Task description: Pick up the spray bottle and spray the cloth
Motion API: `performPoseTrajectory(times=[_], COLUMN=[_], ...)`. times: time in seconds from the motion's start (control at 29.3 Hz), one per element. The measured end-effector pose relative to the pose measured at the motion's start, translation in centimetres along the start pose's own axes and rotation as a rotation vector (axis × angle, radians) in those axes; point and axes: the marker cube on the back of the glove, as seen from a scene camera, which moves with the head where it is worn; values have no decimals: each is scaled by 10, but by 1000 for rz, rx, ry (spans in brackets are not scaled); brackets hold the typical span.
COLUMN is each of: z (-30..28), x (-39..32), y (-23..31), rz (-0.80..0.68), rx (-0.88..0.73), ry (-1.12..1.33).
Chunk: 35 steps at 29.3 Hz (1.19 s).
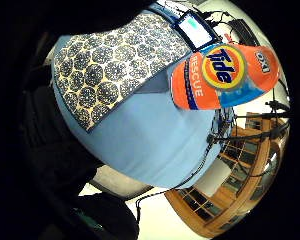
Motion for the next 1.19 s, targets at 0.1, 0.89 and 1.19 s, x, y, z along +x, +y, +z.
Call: performPoseTrajectory(times=[0.1,0.89,1.19], z=[1,-31,-81], x=[-1,63,150], y=[1,40,56], rz=[-4,189,351], rx=[-4,-82,-39], ry=[-3,34,-72])
